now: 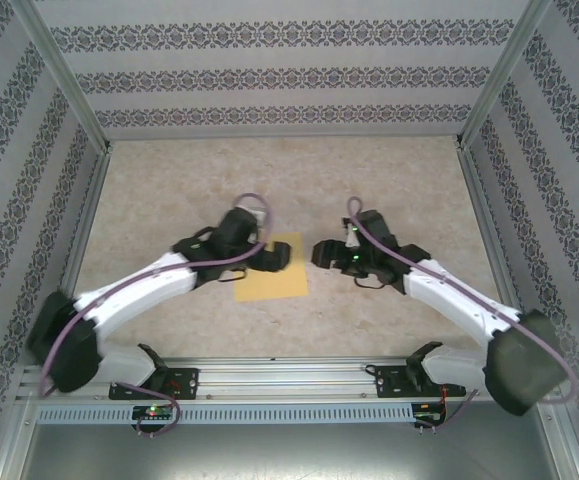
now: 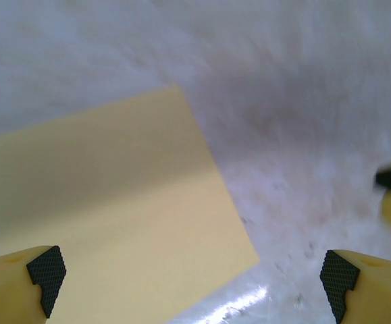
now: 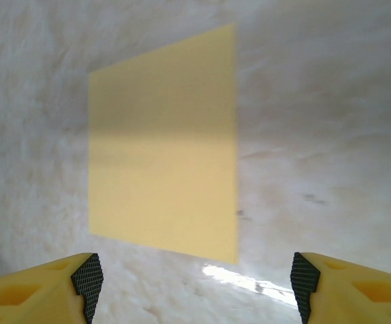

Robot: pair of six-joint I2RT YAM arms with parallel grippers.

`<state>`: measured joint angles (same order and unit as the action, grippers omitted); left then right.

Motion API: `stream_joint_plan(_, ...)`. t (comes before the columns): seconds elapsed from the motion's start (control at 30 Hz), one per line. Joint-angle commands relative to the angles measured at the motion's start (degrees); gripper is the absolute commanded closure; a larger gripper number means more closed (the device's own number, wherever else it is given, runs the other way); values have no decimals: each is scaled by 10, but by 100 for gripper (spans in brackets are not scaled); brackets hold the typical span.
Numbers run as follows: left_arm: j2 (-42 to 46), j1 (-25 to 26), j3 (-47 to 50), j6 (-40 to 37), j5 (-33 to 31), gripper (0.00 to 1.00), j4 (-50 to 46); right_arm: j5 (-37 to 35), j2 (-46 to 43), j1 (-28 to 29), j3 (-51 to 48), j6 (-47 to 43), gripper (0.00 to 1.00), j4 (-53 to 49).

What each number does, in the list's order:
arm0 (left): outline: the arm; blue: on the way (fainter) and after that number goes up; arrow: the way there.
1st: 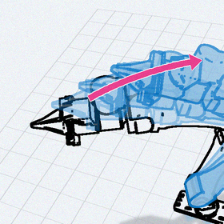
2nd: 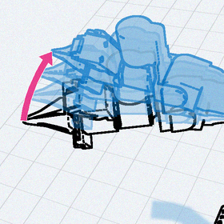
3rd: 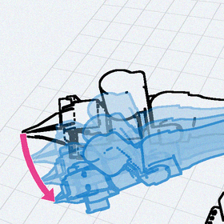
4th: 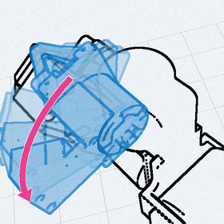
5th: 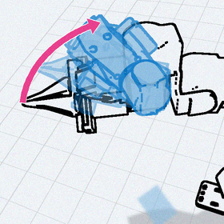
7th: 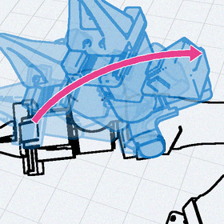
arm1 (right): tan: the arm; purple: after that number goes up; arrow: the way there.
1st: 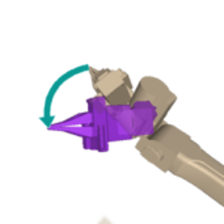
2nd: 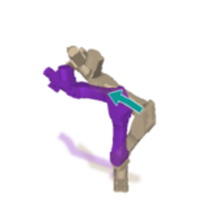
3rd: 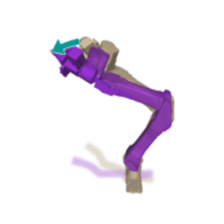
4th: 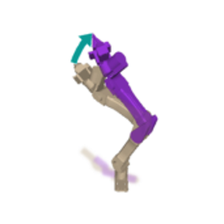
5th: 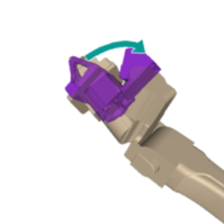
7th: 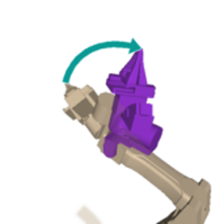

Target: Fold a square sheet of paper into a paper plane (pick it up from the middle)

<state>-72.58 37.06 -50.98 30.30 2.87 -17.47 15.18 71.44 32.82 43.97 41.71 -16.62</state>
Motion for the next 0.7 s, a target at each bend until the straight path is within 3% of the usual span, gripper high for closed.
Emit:
stream_joint_plan(0.0, 83, -83, 93, 62, -43, 0, -4, -22, 70, 64, 47, 21, 24, 45)
stream_joint_plan(0.2, 215, -124, 161, 48, -80, 0, -18, 3, 245, 91, 171, 5, 27, 30)
stream_joint_plan(0.4, 239, -126, 165, 42, -82, 0, -22, 18, 359, 91, 248, 11, 28, 3)
stream_joint_plan(0.67, 243, -126, 169, 42, -62, 0, -10, 1, 374, 56, 191, -16, 30, -15)
